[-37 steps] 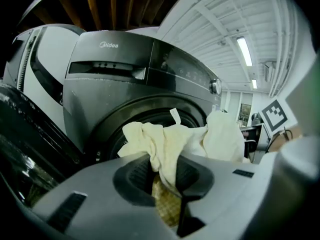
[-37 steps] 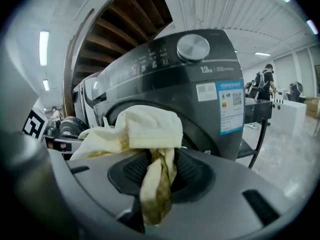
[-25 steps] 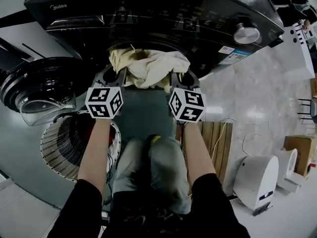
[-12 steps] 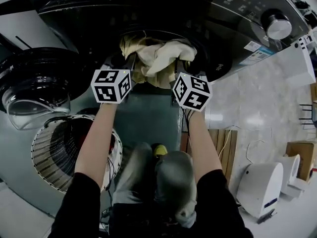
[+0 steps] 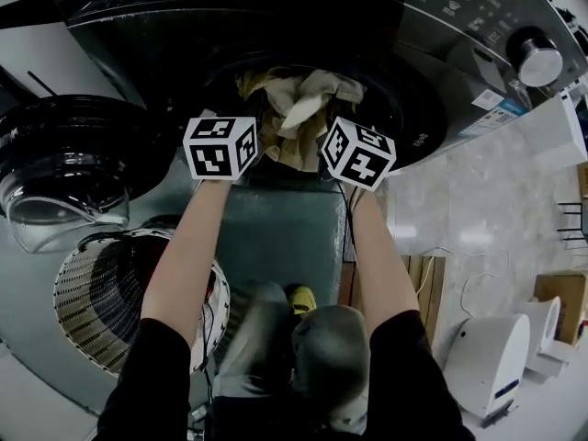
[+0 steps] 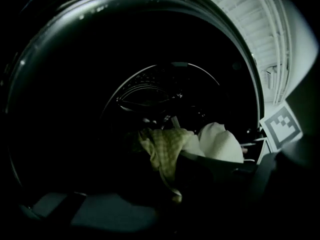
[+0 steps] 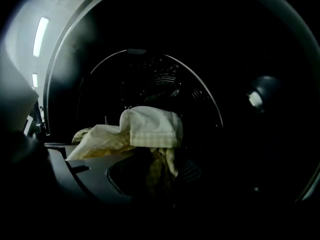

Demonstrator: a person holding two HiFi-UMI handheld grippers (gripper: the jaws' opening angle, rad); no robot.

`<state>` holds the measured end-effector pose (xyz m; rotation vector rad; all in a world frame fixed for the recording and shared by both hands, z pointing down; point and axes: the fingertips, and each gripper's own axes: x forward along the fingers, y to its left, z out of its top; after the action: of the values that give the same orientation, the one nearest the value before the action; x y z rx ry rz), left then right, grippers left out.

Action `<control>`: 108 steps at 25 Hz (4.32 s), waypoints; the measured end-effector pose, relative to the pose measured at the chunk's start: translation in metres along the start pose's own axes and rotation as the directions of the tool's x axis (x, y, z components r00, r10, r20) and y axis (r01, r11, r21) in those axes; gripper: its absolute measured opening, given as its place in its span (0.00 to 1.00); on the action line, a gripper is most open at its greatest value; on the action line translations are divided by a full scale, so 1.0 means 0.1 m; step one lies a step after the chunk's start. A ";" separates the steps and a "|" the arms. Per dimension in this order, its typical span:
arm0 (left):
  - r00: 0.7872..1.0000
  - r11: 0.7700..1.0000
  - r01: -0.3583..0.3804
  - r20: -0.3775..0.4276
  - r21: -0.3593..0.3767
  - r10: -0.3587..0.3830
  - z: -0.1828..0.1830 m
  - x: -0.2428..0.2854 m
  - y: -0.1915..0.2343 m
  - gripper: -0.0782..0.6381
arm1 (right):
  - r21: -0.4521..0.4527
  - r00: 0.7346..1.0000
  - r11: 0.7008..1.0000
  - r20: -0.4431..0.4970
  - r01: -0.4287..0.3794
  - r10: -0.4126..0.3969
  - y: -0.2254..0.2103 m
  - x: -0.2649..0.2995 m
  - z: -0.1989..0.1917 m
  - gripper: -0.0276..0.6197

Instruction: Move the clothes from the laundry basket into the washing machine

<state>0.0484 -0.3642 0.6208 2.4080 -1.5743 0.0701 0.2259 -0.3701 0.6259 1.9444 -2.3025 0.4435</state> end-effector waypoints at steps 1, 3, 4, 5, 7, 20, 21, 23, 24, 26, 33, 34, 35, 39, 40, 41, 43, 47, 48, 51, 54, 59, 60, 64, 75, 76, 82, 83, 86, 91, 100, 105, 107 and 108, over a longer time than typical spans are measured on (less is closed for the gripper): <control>1.000 1.000 -0.002 -0.007 -0.001 0.002 0.00 0.04 0.01 0.22 | 0.015 1.000 1.000 -0.009 0.000 0.001 -0.01 0.04 0.00 0.22; 1.000 1.000 -0.004 -0.025 0.004 0.004 0.00 0.10 0.02 0.22 | 0.033 0.999 0.999 -0.032 0.003 -0.002 -0.04 0.11 -0.02 0.22; 0.999 1.000 -0.005 -0.035 0.009 0.005 0.00 0.12 0.02 0.22 | 0.035 0.999 0.999 -0.038 0.008 -0.006 -0.05 0.13 -0.03 0.23; 0.999 1.000 -0.003 -0.043 0.014 0.004 0.00 0.14 0.02 0.22 | 0.036 0.999 0.999 -0.038 0.012 -0.011 -0.06 0.13 -0.03 0.26; 0.999 1.000 0.002 -0.052 0.018 -0.001 -0.01 0.16 0.01 0.23 | 0.039 1.000 0.999 -0.024 0.015 -0.014 -0.07 0.15 -0.02 0.32; 0.994 0.999 -0.004 -0.107 0.042 0.008 -0.10 0.28 -0.02 0.37 | 0.058 0.999 0.997 -0.002 -0.042 0.042 0.01 0.20 0.01 0.48; 0.994 0.999 -0.005 -0.110 0.042 0.010 -0.11 0.29 -0.02 0.38 | 0.063 0.999 0.997 -0.002 -0.042 0.042 0.00 0.20 0.01 0.48; 0.994 0.999 -0.014 -0.112 0.032 0.018 -0.11 0.31 -0.02 0.39 | 0.068 0.999 0.997 -0.007 -0.039 0.039 -0.01 0.21 -0.01 0.47; 0.993 0.999 -0.021 -0.114 0.024 0.023 -0.11 0.32 -0.01 0.41 | 0.069 0.999 0.997 -0.008 -0.037 0.037 -0.01 0.21 -0.02 0.47; 0.993 1.000 -0.026 -0.119 0.016 0.028 -0.10 0.35 -0.01 0.46 | 0.070 0.999 0.997 -0.009 -0.034 0.035 -0.01 0.21 -0.03 0.47; 0.993 1.000 -0.022 -0.115 0.020 0.025 -0.08 0.34 -0.02 0.54 | 0.073 0.999 0.997 -0.015 -0.030 0.031 -0.03 0.21 -0.02 0.47; 0.993 1.000 -0.021 -0.112 0.018 0.023 -0.08 0.34 -0.03 0.55 | 0.075 0.999 0.997 -0.014 -0.029 0.030 -0.03 0.20 -0.02 0.47; 0.994 1.000 -0.019 -0.108 0.015 0.020 -0.07 0.34 -0.03 0.56 | 0.077 0.999 0.997 -0.013 -0.030 0.031 -0.02 0.20 -0.02 0.47; 0.994 1.000 -0.019 -0.104 0.022 0.021 -0.07 0.31 -0.03 0.57 | 0.074 0.999 0.997 -0.012 -0.039 0.040 0.03 0.18 -0.02 0.47; 0.994 1.000 -0.020 -0.105 0.024 0.023 -0.07 0.30 -0.03 0.57 | 0.072 0.999 0.996 -0.012 -0.042 0.043 0.05 0.18 -0.02 0.47; 0.994 1.000 -0.021 -0.106 0.022 0.024 -0.08 0.30 -0.03 0.57 | 0.071 0.999 0.996 -0.011 -0.046 0.046 0.07 0.17 -0.02 0.47; 0.994 0.999 -0.027 -0.106 0.017 0.029 -0.09 0.28 -0.02 0.57 | 0.068 0.999 0.996 -0.012 -0.051 0.052 0.10 0.16 -0.02 0.47; 0.994 0.999 -0.038 -0.103 0.021 0.040 -0.09 0.23 0.00 0.56 | 0.071 0.999 0.996 -0.009 -0.047 0.048 0.10 0.13 0.00 0.44; 0.994 0.999 -0.039 -0.100 0.024 0.041 -0.08 0.22 0.00 0.55 | 0.071 0.999 0.997 -0.008 -0.043 0.044 0.09 0.12 0.00 0.42; 0.995 0.998 -0.046 -0.092 0.030 0.049 -0.06 0.18 0.01 0.49 | 0.062 0.999 0.998 -0.003 -0.032 0.032 0.09 0.08 0.01 0.37; 0.995 0.998 -0.059 -0.082 0.027 0.061 -0.05 0.14 0.03 0.39 | 0.057 0.999 0.998 -0.011 -0.038 0.039 0.12 0.06 0.00 0.36; 0.994 0.998 -0.065 -0.083 0.027 0.067 -0.08 0.07 0.01 0.24 | 0.053 0.999 0.998 -0.016 -0.038 0.039 0.09 -0.01 0.01 0.24; 0.995 0.998 -0.063 -0.080 0.023 0.065 -0.08 0.05 0.01 0.21 | 0.045 0.999 0.998 -0.016 -0.040 0.041 0.09 -0.03 0.02 0.21; 0.996 0.998 -0.048 -0.070 0.030 0.050 -0.05 -0.01 -0.05 0.13 | 0.029 0.999 0.999 -0.023 -0.035 0.035 0.07 -0.10 0.02 0.05; 0.998 0.993 -0.030 -0.053 0.113 0.037 0.10 -0.25 -0.26 0.12 | -0.055 0.993 0.992 -0.026 -0.114 0.112 0.20 -0.39 0.13 0.05; 0.998 0.993 -0.028 -0.053 0.112 0.035 0.14 -0.28 -0.29 0.12 | -0.073 0.993 0.991 -0.024 -0.116 0.114 0.20 -0.44 0.17 0.05; 0.996 0.996 -0.030 -0.075 0.088 0.036 0.32 -0.57 -0.38 0.12 | -0.115 0.993 0.987 -0.043 -0.114 0.109 0.27 -0.77 0.32 0.05; 0.996 0.996 -0.027 -0.086 0.089 0.035 0.35 -0.62 -0.40 0.12 | -0.112 0.993 0.987 -0.050 -0.113 0.107 0.29 -0.83 0.35 0.05; 0.991 0.996 -0.031 -0.125 0.079 0.041 0.39 -0.83 -0.49 0.12 | -0.104 0.991 0.988 -0.077 -0.116 0.108 0.34 -1.03 0.43 0.05; 0.986 0.996 -0.036 -0.158 0.076 0.048 0.70 -1.13 -0.58 0.12 | -0.103 0.983 0.984 -0.122 -0.148 0.135 0.49 -1.30 0.71 0.05; 0.978 0.997 -0.011 -0.209 0.080 0.027 1.43 -1.69 -0.88 0.12 | -0.056 0.975 0.988 -0.180 -0.141 0.129 0.68 -1.97 1.37 0.05; 0.979 0.997 -0.005 -0.201 0.082 0.021 1.90 -1.96 -1.00 0.12 | -0.062 0.974 0.990 -0.193 -0.129 0.115 0.72 -2.37 1.73 0.05; 0.982 0.998 -0.013 -0.189 0.069 0.026 2.10 -2.08 -1.03 0.12 | -0.069 0.976 0.990 -0.188 -0.124 0.109 0.76 -2.52 1.90 0.05; 0.983 0.998 -0.016 -0.183 0.067 0.028 2.20 -2.15 -1.04 0.12 | -0.067 0.978 0.991 -0.183 -0.119 0.105 0.78 -2.59 2.00 0.05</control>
<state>0.0321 -0.1863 0.3497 2.3553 -1.5373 0.3432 0.2196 -0.1691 0.3564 1.6721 -2.2862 0.5088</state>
